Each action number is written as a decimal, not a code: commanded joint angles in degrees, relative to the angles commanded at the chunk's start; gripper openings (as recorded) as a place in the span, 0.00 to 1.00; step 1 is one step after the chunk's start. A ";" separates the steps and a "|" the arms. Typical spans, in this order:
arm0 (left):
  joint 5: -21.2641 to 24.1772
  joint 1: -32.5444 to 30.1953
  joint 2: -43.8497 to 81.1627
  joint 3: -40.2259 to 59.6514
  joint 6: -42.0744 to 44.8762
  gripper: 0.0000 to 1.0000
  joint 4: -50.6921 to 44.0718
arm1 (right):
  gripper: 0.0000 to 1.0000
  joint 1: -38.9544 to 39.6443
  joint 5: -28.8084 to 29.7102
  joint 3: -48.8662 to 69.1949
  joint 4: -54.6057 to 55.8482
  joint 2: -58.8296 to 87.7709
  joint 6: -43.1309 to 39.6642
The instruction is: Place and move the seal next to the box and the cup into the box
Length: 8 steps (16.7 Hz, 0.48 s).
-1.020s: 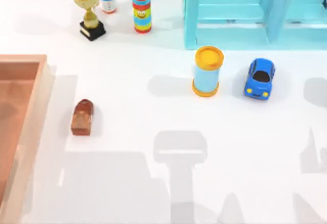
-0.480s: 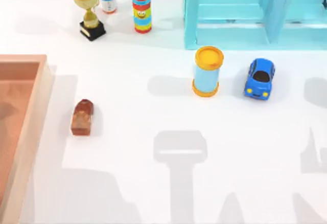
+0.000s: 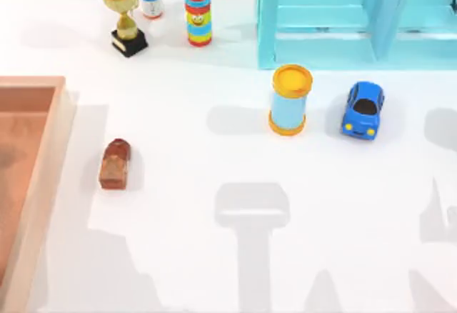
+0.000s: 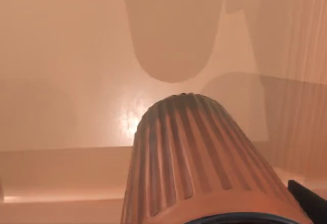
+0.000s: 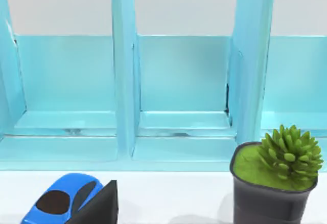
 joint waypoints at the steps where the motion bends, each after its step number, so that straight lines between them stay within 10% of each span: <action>1: 0.00 0.14 0.49 -1.54 0.16 0.00 1.86 | 1.00 0.00 0.00 0.00 0.00 0.00 0.00; 8: 0.17 0.49 1.47 -4.96 0.48 0.00 6.09 | 1.00 0.00 0.00 0.00 0.00 0.00 0.00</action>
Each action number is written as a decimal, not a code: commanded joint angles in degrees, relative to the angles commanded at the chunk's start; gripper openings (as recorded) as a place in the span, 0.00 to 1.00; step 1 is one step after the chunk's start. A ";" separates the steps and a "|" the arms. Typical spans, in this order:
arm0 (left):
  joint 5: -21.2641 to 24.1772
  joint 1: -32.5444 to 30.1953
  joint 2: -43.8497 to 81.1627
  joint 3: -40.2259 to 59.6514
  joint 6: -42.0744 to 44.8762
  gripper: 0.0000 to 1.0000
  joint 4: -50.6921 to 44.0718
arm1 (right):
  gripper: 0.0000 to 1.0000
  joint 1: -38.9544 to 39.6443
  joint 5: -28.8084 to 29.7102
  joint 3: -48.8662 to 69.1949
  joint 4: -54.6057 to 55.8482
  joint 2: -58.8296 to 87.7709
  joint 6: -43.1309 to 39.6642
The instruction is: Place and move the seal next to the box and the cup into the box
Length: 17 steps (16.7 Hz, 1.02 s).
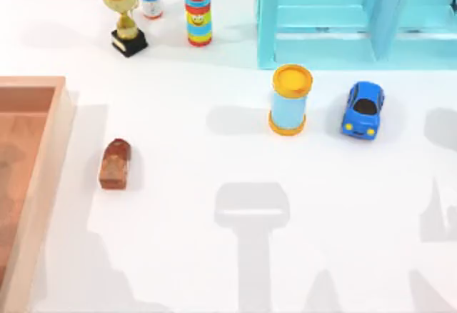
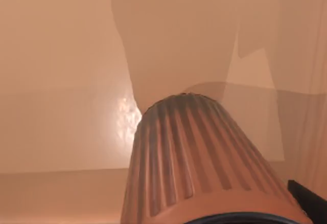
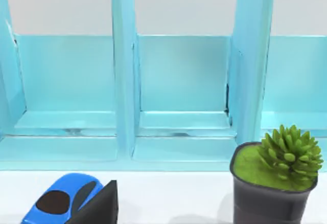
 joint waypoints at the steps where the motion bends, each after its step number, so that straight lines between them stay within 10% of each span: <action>1: 0.00 0.00 0.00 0.00 0.00 0.08 0.00 | 1.00 0.00 0.00 0.00 0.00 0.00 0.00; 13: 0.00 0.00 0.00 0.00 0.00 0.98 0.00 | 1.00 0.00 0.00 0.00 0.00 0.00 0.00; 17: 0.00 0.00 0.00 0.00 0.00 1.00 0.00 | 1.00 0.00 0.00 0.00 0.00 0.00 0.00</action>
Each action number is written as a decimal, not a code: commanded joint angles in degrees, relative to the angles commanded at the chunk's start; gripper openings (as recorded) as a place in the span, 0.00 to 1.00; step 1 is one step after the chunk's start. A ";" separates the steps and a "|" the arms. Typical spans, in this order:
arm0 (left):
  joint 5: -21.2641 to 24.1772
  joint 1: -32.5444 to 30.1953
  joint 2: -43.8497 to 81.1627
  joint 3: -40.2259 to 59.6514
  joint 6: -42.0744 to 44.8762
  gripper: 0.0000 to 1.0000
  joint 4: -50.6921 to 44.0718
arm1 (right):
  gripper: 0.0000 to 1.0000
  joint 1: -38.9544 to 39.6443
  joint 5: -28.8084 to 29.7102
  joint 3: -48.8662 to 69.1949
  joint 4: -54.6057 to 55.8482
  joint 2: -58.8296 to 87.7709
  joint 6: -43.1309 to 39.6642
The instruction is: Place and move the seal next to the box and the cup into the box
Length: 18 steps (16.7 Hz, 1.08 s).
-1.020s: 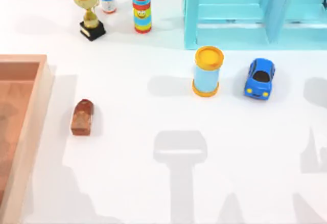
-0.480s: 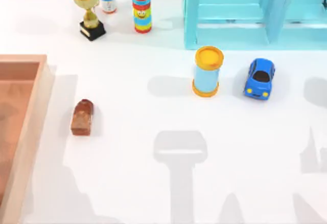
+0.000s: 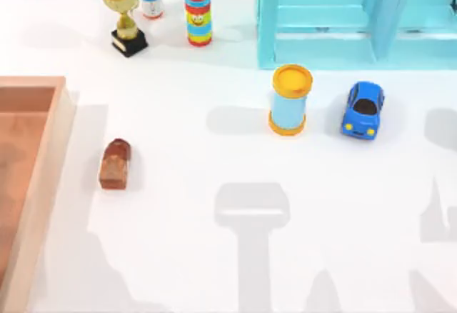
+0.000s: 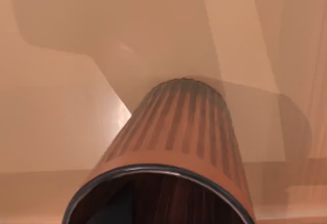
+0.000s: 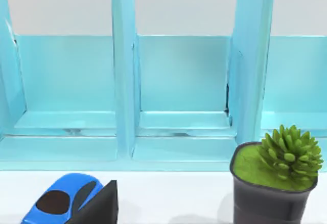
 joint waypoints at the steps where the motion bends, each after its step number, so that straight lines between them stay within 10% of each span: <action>1: 0.00 0.00 0.00 0.00 0.00 1.00 0.00 | 1.00 0.00 0.00 0.00 0.00 0.00 0.00; 18: -5.57 -0.70 -1.85 20.44 -1.32 1.00 -6.80 | 1.00 0.00 0.00 0.00 0.00 0.00 0.00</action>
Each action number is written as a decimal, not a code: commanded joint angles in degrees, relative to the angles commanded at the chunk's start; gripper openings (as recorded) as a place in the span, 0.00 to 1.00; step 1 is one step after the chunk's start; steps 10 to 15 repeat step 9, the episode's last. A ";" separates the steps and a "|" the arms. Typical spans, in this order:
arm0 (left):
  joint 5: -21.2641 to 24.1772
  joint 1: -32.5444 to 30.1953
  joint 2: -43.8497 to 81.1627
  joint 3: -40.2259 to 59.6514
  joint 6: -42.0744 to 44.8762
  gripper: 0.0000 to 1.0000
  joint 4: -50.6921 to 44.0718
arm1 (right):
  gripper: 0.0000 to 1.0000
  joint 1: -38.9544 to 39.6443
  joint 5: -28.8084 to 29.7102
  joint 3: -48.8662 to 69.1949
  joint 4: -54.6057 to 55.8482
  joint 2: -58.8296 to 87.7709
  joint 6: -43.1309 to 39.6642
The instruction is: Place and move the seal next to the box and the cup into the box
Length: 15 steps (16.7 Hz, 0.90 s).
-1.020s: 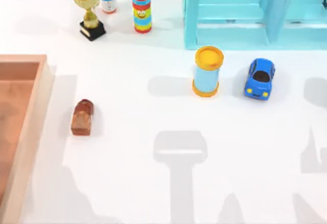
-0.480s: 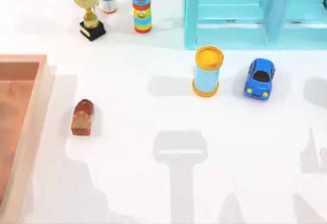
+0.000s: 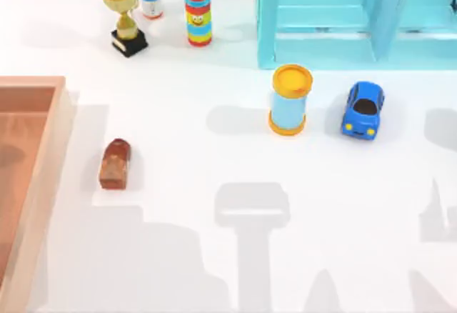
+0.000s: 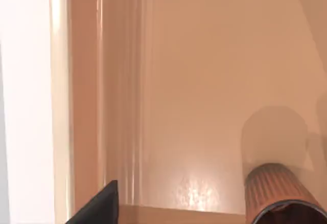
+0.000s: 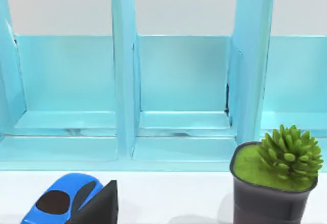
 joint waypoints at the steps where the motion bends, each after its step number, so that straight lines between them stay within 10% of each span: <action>1: 0.63 -0.04 -0.20 0.51 0.08 1.00 -2.49 | 1.00 0.00 0.00 0.00 0.00 0.00 0.00; 15: 5.59 0.32 -1.52 -0.30 0.94 1.00 -16.64 | 1.00 0.00 0.00 0.00 0.00 0.00 0.00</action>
